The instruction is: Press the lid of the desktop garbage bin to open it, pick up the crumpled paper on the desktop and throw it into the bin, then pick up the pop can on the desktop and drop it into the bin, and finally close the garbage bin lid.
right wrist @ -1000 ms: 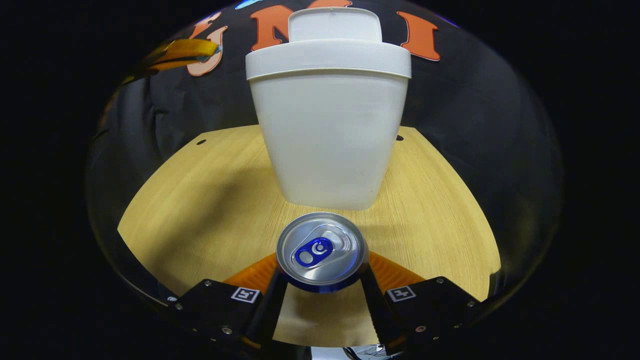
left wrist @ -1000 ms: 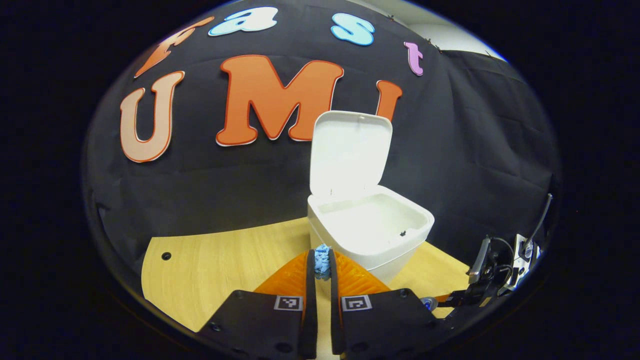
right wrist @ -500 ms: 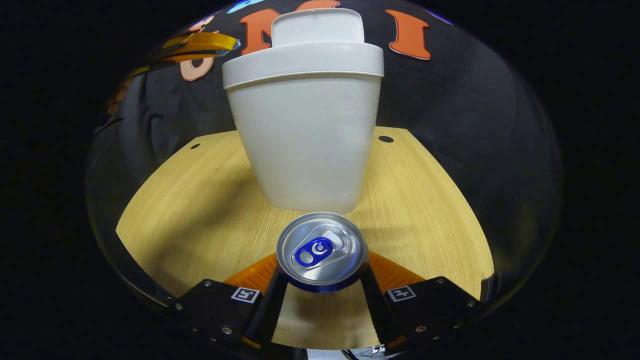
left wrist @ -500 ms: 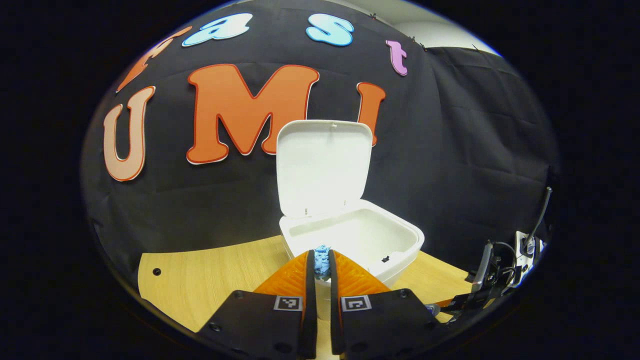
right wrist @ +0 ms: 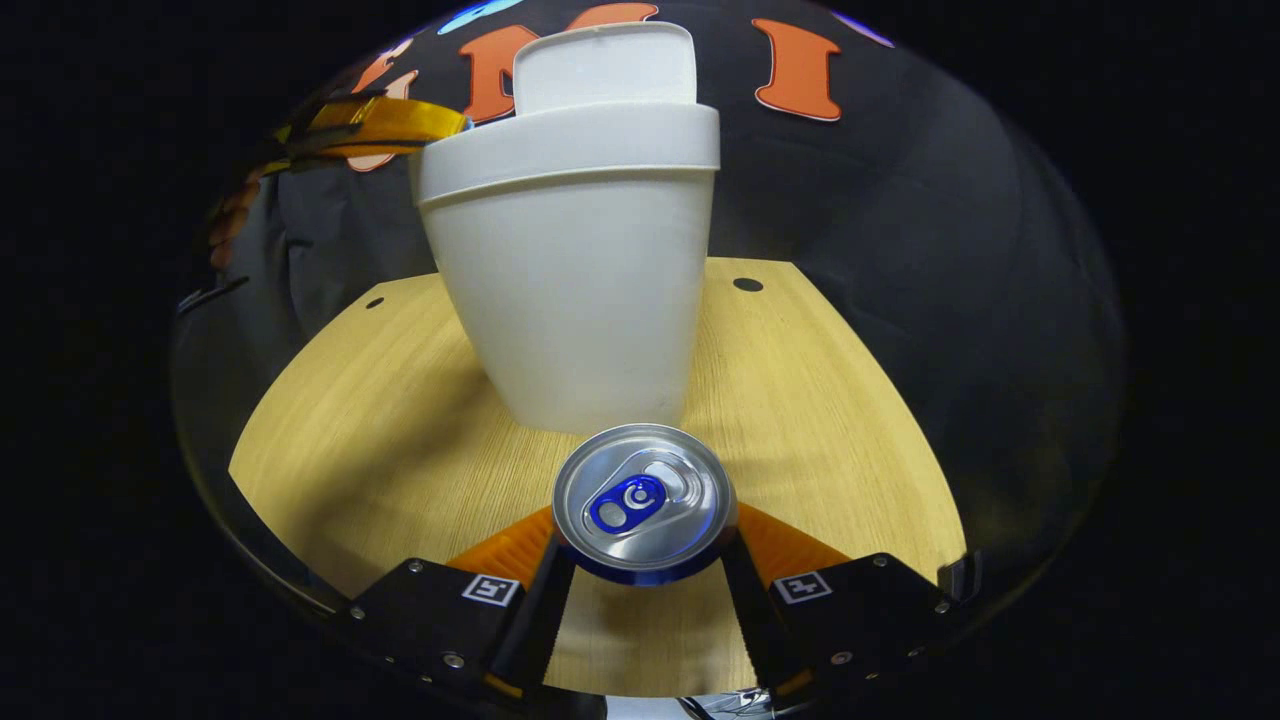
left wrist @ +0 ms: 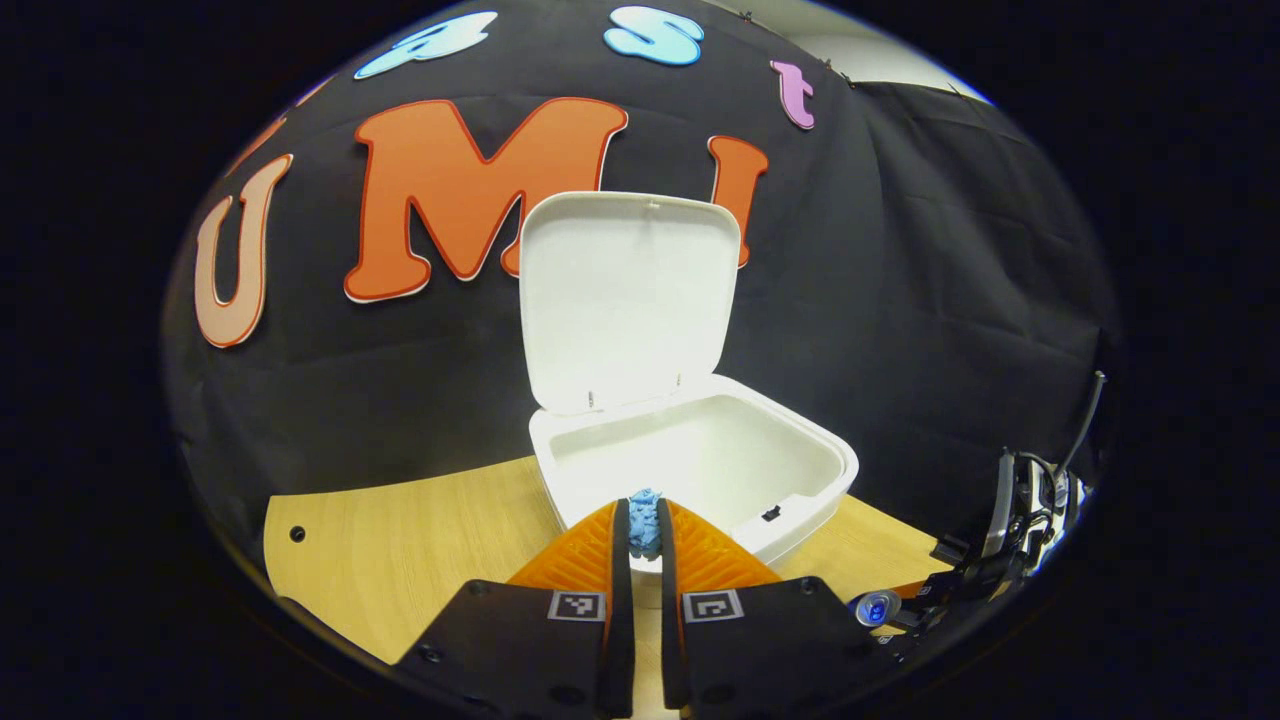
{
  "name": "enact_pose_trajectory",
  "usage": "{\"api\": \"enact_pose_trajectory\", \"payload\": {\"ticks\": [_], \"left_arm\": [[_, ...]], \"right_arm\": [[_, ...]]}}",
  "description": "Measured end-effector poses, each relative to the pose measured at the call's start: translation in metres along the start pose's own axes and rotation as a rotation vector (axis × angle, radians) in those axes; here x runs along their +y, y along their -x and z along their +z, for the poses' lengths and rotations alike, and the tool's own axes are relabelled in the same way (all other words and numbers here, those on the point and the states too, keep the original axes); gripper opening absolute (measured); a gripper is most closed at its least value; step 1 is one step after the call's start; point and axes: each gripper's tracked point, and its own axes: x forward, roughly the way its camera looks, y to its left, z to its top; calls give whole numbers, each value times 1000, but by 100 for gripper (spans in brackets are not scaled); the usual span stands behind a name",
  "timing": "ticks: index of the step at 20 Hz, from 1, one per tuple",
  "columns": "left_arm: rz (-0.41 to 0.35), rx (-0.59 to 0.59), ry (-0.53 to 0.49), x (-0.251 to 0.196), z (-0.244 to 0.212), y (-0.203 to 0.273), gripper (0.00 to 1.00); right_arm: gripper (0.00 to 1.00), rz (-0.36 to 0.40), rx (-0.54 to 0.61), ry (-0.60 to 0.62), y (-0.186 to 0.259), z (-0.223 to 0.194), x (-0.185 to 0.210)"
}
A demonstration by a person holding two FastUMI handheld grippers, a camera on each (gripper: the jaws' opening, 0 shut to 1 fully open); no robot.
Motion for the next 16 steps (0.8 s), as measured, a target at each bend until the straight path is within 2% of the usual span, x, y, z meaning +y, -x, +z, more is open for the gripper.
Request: {"api": "enact_pose_trajectory", "payload": {"ticks": [2,3,4,6,8,10,11,12,13,14,15,16], "left_arm": [[-8,-7,-10,-1,-1,-3,12],[-11,-10,-17,-2,1,-4,18],[-13,-13,-20,-3,4,2,18],[-32,-14,-8,-7,4,1,26],[-33,-12,-5,-4,1,4,27],[-29,-35,-18,-2,4,5,37],[-21,-38,-24,-1,6,7,50],[-14,-35,-24,1,6,7,59],[-6,-38,-17,4,4,9,67],[-7,-41,-3,5,4,10,68],[-2,-43,14,9,2,13,63],[4,-47,24,11,0,15,66]], "right_arm": [[77,-18,-16,9,7,12,-5],[77,-29,-27,16,9,19,-8],[77,-36,-38,18,12,26,-9],[78,-44,-63,15,17,42,-11],[78,-45,-85,12,23,58,-14],[78,-35,-112,17,31,74,-15],[82,-33,-121,20,36,81,-16],[78,-29,-134,25,42,89,-17],[78,-28,-149,33,48,99,-18],[78,-29,-172,46,57,109,-22],[78,-29,-199,59,68,122,-25],[77,-21,-219,66,73,134,-24]]}}
